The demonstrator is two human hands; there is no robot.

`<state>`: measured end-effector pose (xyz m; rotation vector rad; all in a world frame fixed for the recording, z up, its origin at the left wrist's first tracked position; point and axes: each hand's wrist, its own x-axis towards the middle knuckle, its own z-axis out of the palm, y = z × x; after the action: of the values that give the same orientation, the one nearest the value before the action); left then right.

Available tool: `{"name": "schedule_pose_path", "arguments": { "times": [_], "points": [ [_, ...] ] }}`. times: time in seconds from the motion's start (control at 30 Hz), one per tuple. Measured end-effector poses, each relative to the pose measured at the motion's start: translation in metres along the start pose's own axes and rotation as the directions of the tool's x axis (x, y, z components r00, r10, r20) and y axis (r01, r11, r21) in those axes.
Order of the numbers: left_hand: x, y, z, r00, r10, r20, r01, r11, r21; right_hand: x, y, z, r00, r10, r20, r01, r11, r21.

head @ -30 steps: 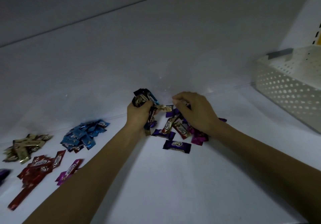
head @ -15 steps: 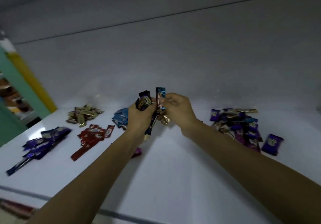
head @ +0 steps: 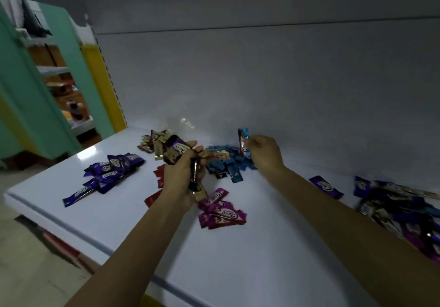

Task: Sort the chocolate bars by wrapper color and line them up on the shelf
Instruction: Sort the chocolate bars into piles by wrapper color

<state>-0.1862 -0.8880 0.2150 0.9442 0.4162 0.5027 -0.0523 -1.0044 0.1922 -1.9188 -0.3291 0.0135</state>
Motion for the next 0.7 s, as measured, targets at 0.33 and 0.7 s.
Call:
{"name": "schedule_pose_path", "arguments": {
  "times": [0.33, 0.7],
  "points": [
    [0.012, 0.014, -0.033, 1.000, -0.009, 0.006, 0.009, 0.991, -0.133, 0.020, 0.007, 0.023, 0.986, -0.162, 0.027, 0.154, 0.863, -0.481],
    [0.008, 0.041, -0.057, 0.981, 0.182, -0.067, -0.185, 0.982, -0.031, -0.034, -0.074, 0.070, 0.692, 0.093, 0.716, -0.399, 0.876, 0.271]
  ]
}}
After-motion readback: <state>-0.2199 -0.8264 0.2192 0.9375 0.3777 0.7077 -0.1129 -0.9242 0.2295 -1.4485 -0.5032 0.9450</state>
